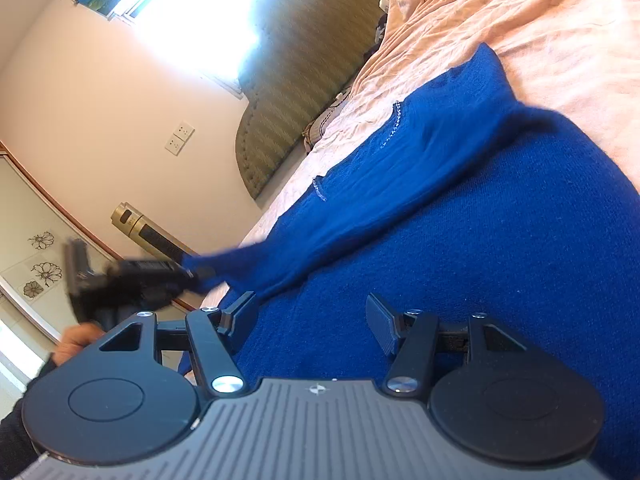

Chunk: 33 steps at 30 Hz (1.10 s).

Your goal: Fold small clothes

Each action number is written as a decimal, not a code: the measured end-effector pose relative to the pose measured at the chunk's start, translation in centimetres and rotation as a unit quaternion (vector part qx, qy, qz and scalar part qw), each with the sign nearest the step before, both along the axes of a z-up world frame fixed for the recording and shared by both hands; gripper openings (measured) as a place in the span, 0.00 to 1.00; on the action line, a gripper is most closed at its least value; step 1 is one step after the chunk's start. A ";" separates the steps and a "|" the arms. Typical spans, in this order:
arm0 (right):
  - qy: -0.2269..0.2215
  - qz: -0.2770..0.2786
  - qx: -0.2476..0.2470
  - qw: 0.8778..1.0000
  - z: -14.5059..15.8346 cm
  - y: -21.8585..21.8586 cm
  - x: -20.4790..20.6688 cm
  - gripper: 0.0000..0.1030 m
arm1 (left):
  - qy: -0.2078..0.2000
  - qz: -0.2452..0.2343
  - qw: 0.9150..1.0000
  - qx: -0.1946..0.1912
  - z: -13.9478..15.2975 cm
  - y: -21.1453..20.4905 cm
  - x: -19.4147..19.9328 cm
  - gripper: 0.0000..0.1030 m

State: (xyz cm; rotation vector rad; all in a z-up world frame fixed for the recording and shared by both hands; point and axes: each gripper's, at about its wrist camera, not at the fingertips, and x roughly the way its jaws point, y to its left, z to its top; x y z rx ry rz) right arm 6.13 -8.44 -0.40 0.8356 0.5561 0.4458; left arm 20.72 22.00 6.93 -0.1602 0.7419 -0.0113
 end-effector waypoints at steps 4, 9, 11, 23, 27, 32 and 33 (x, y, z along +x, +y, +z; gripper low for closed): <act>-0.001 0.000 -0.002 1.000 0.1 0.0 0.1 0.64 | 0.034 -0.004 0.999 0.026 -2.6 0.9 0.6 0.06; -0.001 0.001 -0.004 1.000 0.2 0.0 0.2 0.64 | 0.040 0.016 0.997 0.061 -2.2 1.0 -0.5 0.25; -0.001 0.001 -0.004 1.000 0.2 0.0 0.2 0.64 | 0.024 0.039 0.995 0.083 -0.7 1.1 -1.0 0.60; -0.002 0.001 -0.014 1.000 0.3 0.3 0.1 0.63 | -0.056 -0.054 0.997 0.000 -1.8 -2.6 -2.6 0.93; -0.003 0.002 -0.015 1.000 0.3 0.3 0.2 0.63 | -0.042 -0.047 0.997 -0.036 -6.2 -2.7 -2.3 0.94; -0.004 0.005 -0.021 1.000 0.3 0.4 0.2 0.63 | -0.072 -0.075 0.993 -0.058 -4.7 -1.3 -5.1 0.94; -0.004 0.006 -0.023 1.000 0.3 0.5 0.2 0.63 | -0.095 -0.072 0.989 -0.091 -4.1 0.4 -6.5 0.94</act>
